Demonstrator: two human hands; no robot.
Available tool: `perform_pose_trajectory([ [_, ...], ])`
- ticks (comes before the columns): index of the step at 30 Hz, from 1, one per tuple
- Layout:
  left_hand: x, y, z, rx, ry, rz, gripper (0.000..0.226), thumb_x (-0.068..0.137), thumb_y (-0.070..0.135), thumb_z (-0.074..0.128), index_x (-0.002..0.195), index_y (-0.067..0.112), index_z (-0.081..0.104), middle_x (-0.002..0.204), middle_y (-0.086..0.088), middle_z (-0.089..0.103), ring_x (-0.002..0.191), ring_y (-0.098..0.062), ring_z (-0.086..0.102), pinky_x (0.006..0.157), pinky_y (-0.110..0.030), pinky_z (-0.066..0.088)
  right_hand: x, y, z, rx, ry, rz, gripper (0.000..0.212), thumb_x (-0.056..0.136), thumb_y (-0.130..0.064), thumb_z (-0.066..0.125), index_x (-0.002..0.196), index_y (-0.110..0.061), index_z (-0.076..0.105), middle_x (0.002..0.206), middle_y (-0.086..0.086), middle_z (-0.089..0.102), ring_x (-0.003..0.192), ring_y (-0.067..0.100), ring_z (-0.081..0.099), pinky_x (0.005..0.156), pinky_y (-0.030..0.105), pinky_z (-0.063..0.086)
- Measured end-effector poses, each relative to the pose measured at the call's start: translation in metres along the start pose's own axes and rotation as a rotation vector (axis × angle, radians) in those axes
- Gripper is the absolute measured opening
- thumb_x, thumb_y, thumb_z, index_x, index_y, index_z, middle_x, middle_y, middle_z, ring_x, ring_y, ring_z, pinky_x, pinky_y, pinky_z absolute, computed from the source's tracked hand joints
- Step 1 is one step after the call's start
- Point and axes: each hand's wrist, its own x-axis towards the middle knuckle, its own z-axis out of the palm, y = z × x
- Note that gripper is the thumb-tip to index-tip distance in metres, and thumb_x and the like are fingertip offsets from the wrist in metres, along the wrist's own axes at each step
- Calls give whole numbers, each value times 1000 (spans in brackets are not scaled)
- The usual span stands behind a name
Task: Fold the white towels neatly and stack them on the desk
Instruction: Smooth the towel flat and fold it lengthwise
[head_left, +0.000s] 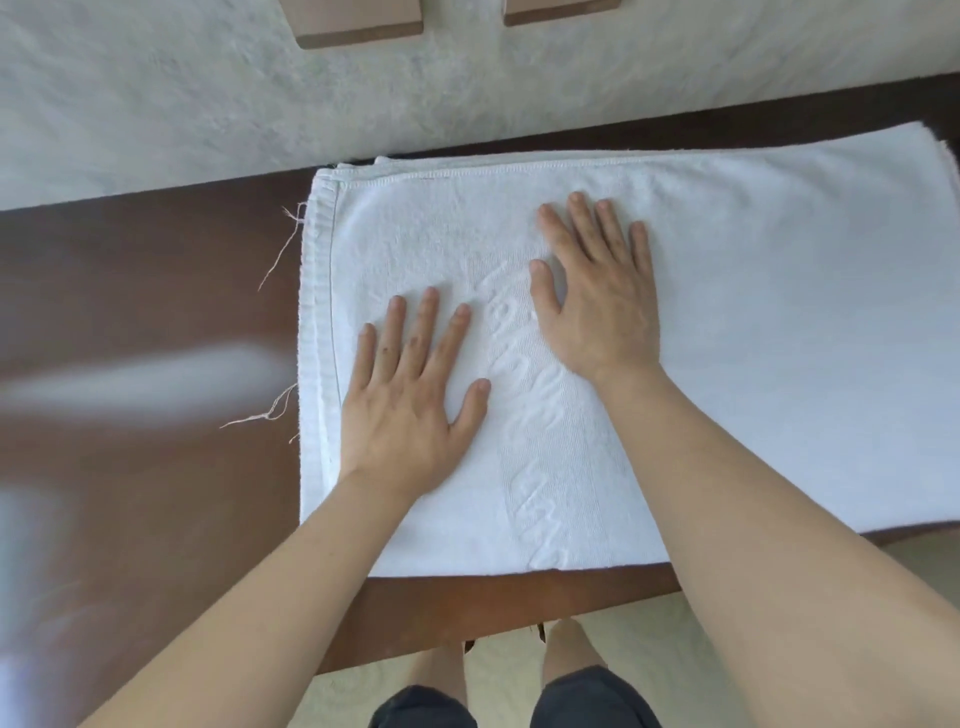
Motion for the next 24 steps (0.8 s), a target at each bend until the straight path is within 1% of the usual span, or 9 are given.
perform_pose_trajectory([
  [3, -15, -21, -2, -14, 4, -97, 69, 99, 62, 22, 160, 34, 2, 169, 5, -4, 155, -22, -6, 126, -45, -1, -1, -1, -1, -4, 4, 5, 58, 104, -48, 23, 158, -27, 28, 167, 3, 19, 155, 23, 11, 126, 48, 7],
  [6, -24, -10, -2, -45, 27, -190, 70, 100, 59, 17, 161, 28, 4, 169, -1, -2, 155, -27, -10, 125, -48, -3, -2, -2, -2, -3, -3, 20, 60, 104, -48, 22, 159, -23, 27, 167, 5, 20, 155, 23, 12, 126, 47, 6],
  [7, -26, 1, -1, -81, 34, -178, 70, 100, 57, 18, 161, 25, 6, 169, -3, -1, 154, -27, -10, 125, -48, -4, -3, -3, -2, 4, 2, 32, 61, 104, -47, 22, 159, -21, 28, 166, 7, 21, 155, 23, 14, 126, 46, 7],
  [9, -32, 27, 4, -127, 25, -95, 71, 100, 59, 22, 161, 26, 7, 169, -3, -1, 154, -27, -11, 125, -49, -3, -5, -5, -3, 6, 44, 61, 61, 104, -45, 22, 157, -17, 32, 164, 10, 28, 153, 26, 21, 126, 46, 10],
  [11, -37, 40, 9, -68, 11, -51, 73, 99, 63, 23, 161, 30, 3, 169, -3, -4, 154, -27, -12, 124, -51, -3, -13, -8, -7, -10, 46, 74, 62, 104, -46, 20, 157, -17, 32, 164, 11, 29, 153, 28, 22, 125, 48, 11],
  [15, -34, 37, 12, -9, 9, -62, 75, 98, 67, 21, 160, 32, -1, 169, -3, -8, 154, -27, -13, 124, -51, -4, -59, -16, -13, -11, -29, 144, 62, 104, -52, 23, 159, -22, 26, 168, 9, 16, 155, 30, 10, 124, 52, 5],
  [17, -37, 37, 13, -15, 18, -57, 75, 98, 68, 21, 160, 33, -1, 169, -2, -7, 154, -26, -12, 124, -51, -3, -93, -19, -11, -20, -77, 193, 65, 104, -54, 21, 161, -23, 16, 169, 9, 8, 156, 30, 3, 124, 54, 1],
  [19, -41, 36, 13, -21, 24, -80, 75, 97, 69, 21, 160, 36, -1, 169, 1, -6, 155, -23, -10, 124, -51, -2, -119, -26, -6, -43, -94, 199, 68, 103, -57, 20, 162, -24, 9, 169, 8, 3, 156, 30, -2, 124, 55, -1],
  [24, -59, 24, 11, -28, 13, -161, 75, 94, 74, 19, 158, 42, -3, 168, 6, -8, 154, -18, -12, 124, -53, -1, -138, -44, 2, -40, -96, 183, 71, 102, -58, 22, 162, -22, 8, 169, 8, 2, 156, 32, -4, 123, 57, 0],
])
